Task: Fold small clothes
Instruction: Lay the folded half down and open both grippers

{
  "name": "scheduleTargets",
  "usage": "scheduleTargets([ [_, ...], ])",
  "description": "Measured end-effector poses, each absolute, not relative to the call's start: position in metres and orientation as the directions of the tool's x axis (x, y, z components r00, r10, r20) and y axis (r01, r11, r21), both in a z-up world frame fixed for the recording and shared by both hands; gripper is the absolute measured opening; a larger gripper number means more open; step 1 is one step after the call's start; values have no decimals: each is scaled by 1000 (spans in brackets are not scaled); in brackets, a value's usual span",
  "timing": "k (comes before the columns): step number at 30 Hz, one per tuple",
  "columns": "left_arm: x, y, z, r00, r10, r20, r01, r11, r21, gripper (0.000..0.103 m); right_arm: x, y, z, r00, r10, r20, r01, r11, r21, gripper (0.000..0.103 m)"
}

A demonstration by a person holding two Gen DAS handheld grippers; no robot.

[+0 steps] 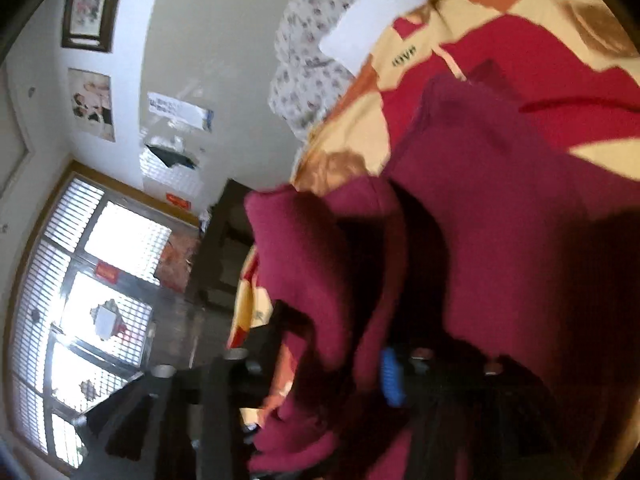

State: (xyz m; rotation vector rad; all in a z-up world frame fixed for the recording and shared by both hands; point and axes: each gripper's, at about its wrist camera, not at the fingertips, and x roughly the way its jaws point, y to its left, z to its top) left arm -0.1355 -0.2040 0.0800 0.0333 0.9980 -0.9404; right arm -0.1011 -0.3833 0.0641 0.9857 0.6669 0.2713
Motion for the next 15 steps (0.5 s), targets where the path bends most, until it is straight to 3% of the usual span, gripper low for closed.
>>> scheduleTargets([
  [4, -137, -208, 89, 176, -675, -716, 689, 604, -400, 16, -109, -383, 84, 774, 454, -442, 64, 638, 767, 22],
  [15, -153, -267, 103, 101, -709, -698, 735, 526, -428, 16, -138, -432, 99, 792, 321, -519, 135, 737, 663, 20],
])
